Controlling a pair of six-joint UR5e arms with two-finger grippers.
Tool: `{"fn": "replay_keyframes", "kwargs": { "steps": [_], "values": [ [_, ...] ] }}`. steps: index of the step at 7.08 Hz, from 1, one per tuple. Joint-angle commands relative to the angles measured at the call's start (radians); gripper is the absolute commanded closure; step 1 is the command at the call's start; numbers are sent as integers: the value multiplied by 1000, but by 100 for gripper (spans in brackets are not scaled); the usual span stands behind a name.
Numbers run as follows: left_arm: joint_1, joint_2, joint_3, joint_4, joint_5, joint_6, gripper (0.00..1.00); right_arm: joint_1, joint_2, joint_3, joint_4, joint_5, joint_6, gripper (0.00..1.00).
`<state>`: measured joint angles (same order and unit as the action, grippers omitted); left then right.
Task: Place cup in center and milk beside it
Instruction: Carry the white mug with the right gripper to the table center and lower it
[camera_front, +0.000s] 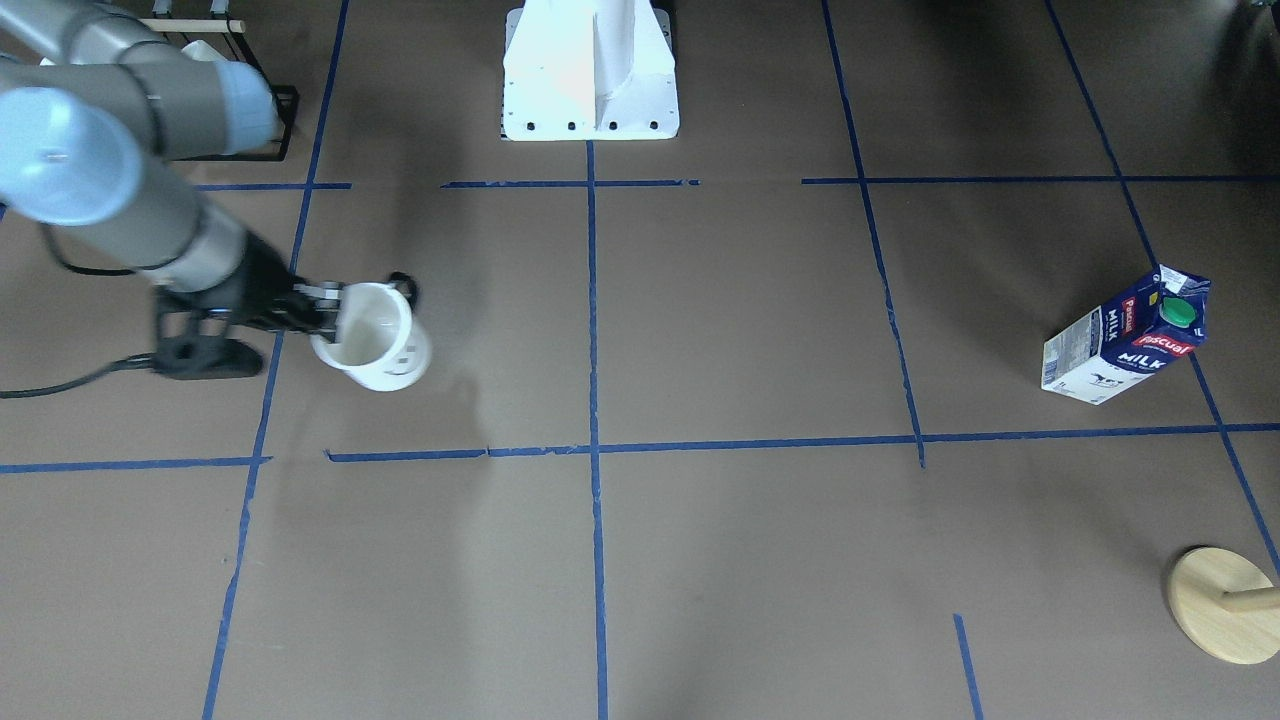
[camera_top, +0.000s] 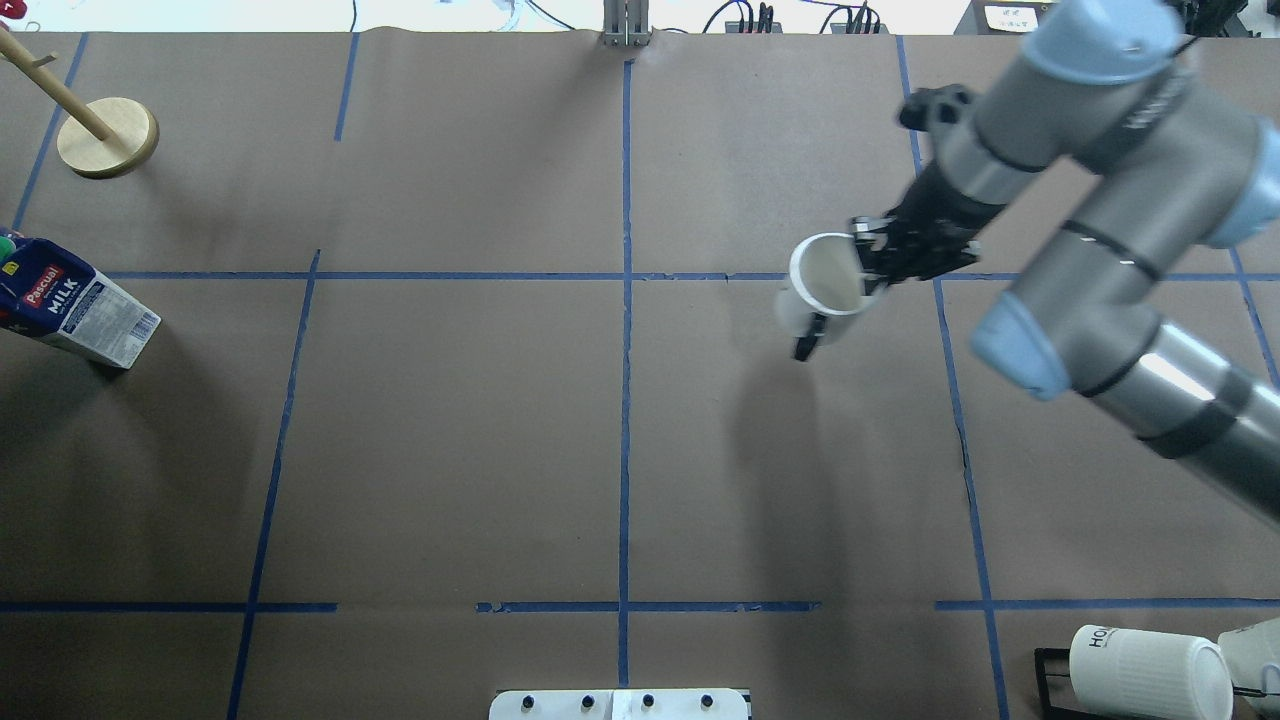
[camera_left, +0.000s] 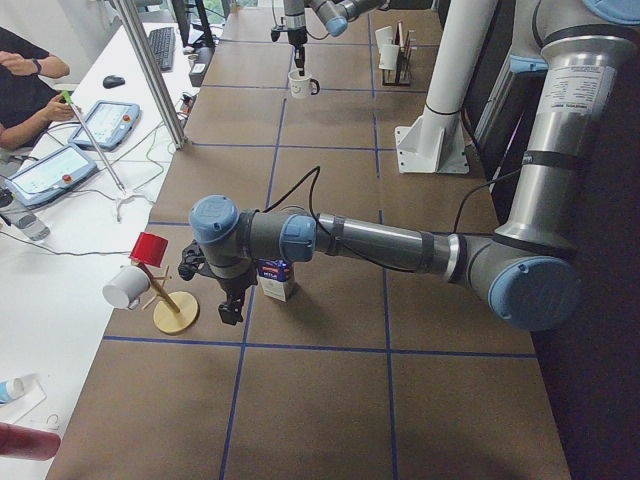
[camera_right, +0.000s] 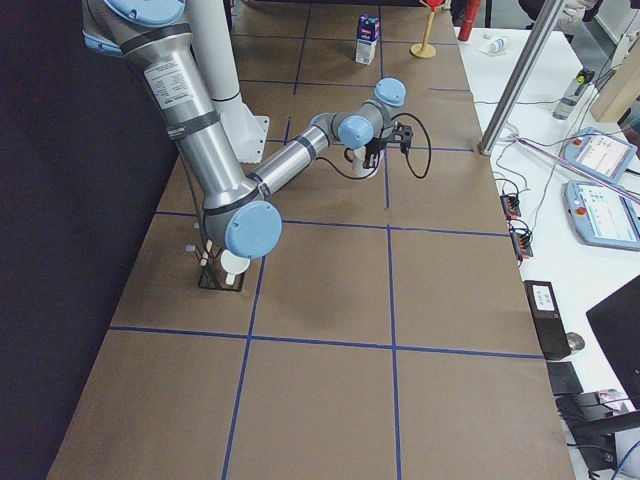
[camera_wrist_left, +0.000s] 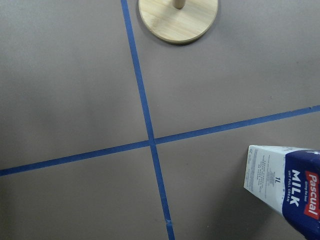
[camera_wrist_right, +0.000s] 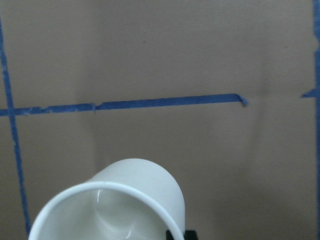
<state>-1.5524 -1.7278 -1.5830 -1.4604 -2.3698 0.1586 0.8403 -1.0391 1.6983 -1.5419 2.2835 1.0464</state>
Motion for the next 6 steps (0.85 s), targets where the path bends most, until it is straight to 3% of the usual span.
{"fn": "replay_keyframes", "kwargs": {
  "steps": [1, 2, 5, 6],
  "values": [
    [0, 2, -11, 0, 0, -1, 0, -110, 175, -119, 0, -94, 162, 100],
    [0, 2, -11, 0, 0, -2, 0, -136, 218, -162, 28, -140, 217, 100],
    [0, 4, -22, 2, 0, -2, 0, -173, 276, -282, 140, -153, 281, 98],
    [0, 4, -22, 2, 0, -2, 0, -185, 284, -301, 141, -171, 279, 92]
  ]
}}
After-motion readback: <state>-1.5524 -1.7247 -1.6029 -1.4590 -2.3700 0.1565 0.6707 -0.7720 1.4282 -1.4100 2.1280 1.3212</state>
